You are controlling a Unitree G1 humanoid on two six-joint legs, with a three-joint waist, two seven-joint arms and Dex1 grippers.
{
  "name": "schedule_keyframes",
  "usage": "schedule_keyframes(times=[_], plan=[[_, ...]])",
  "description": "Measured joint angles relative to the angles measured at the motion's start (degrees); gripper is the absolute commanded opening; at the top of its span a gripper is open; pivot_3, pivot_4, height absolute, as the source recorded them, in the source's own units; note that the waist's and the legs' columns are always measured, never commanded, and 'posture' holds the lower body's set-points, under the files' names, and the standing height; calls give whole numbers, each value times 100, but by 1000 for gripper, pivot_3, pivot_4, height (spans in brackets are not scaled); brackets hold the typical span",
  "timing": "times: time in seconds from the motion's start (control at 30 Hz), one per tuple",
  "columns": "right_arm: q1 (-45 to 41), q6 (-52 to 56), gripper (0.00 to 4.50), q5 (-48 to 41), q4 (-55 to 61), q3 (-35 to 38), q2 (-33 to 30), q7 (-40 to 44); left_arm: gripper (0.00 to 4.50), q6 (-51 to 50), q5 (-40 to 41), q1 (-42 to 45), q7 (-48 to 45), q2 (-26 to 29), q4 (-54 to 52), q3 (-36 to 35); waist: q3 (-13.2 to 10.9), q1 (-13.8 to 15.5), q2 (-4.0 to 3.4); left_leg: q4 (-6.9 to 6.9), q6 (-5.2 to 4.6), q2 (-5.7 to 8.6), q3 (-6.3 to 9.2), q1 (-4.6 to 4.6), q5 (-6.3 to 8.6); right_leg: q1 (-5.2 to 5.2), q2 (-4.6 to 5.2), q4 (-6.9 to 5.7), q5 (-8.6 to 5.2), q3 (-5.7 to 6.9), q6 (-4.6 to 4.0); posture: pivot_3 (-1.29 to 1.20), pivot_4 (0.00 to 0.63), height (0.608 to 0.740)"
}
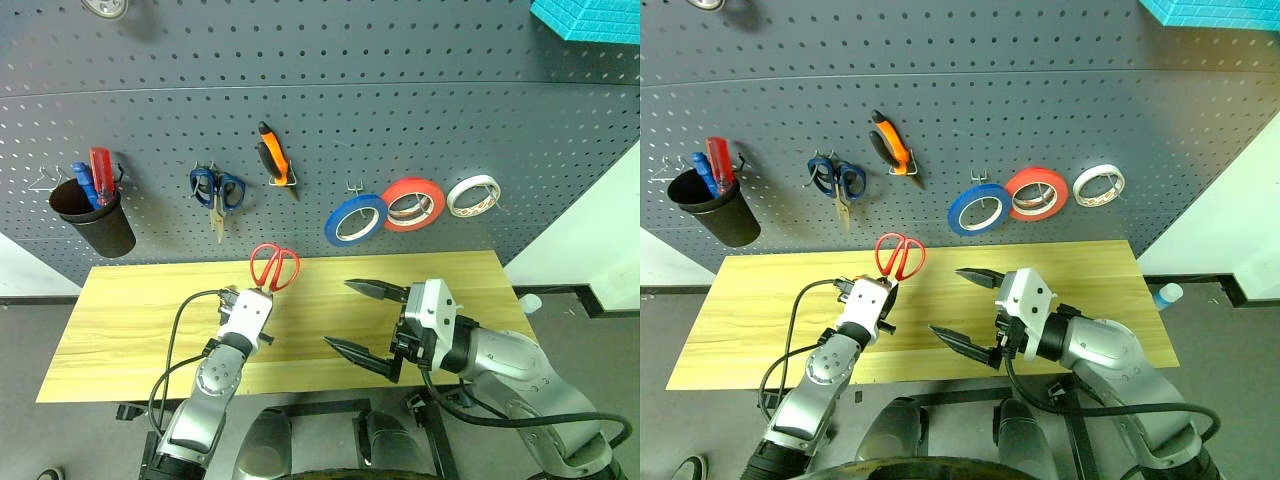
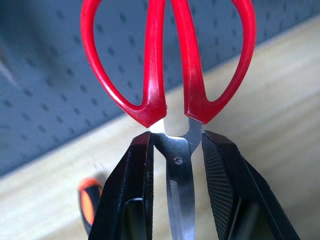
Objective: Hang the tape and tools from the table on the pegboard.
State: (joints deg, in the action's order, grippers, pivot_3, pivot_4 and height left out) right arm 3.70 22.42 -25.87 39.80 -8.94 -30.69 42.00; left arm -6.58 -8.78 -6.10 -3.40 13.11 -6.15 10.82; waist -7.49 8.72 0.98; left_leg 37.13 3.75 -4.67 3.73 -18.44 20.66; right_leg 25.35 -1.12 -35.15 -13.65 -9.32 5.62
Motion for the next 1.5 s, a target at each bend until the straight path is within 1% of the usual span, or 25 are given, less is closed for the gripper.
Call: schedule_keyframes(times=[0.37, 0.53, 0.67, 0.93, 1.07, 1.3, 1.5], plan=[[-62, -433, 4500, 35, -364, -41, 220, 37, 1061, 1388, -354, -6, 146, 72, 38, -71, 16, 61, -2, 2, 0, 0, 0, 5, -1, -5, 0, -5, 2, 0, -1, 354, 66, 740], [-200, -616, 4500, -147, -656, 35, 522, 77, 1061, 1813, -614, -3, 500, 70, 45, -245, 30, 161, -1, 5, 1, 1, 0, 8, -1, -10, 0, -7, 3, 0, -1, 366, 59, 740], [-235, -842, 4500, -194, -944, 79, 612, 208, 1061, 2079, -838, 43, 765, 80, 49, -384, 54, 276, -2, 9, 1, 2, -1, 9, -1, -14, 0, -6, 4, 0, -1, 375, 51, 740], [-222, -1103, 4500, -272, -1257, 115, 740, 409, 1061, 2320, -1074, 192, 1008, 27, 92, -509, 172, 400, -7, 12, 6, 2, -1, 15, -4, -20, 0, -15, 6, 1, -2, 383, 39, 740], [-228, -1112, 4500, -588, -1259, 268, 943, 375, 1061, 2338, -1091, 234, 1009, 8, 178, -508, 213, 465, -13, 15, 5, 3, 0, 19, -3, -25, -1, -20, 6, 1, -3, 385, 35, 740], [-198, -1042, 4500, -675, -1256, 303, 890, 361, 1061, 2338, -1119, 289, 1033, -31, 199, -538, 283, 474, -17, 18, 7, 4, 1, 21, -4, -31, -1, -22, 7, 1, -4, 383, 31, 740], [-199, -1017, 4500, -618, -1256, 286, 818, 345, 1061, 2286, -1212, 375, 1385, -84, 134, -891, 331, 468, -23, 17, 6, 4, 0, 24, -4, -58, -1, -25, 6, 1, -4, 383, 27, 740]])
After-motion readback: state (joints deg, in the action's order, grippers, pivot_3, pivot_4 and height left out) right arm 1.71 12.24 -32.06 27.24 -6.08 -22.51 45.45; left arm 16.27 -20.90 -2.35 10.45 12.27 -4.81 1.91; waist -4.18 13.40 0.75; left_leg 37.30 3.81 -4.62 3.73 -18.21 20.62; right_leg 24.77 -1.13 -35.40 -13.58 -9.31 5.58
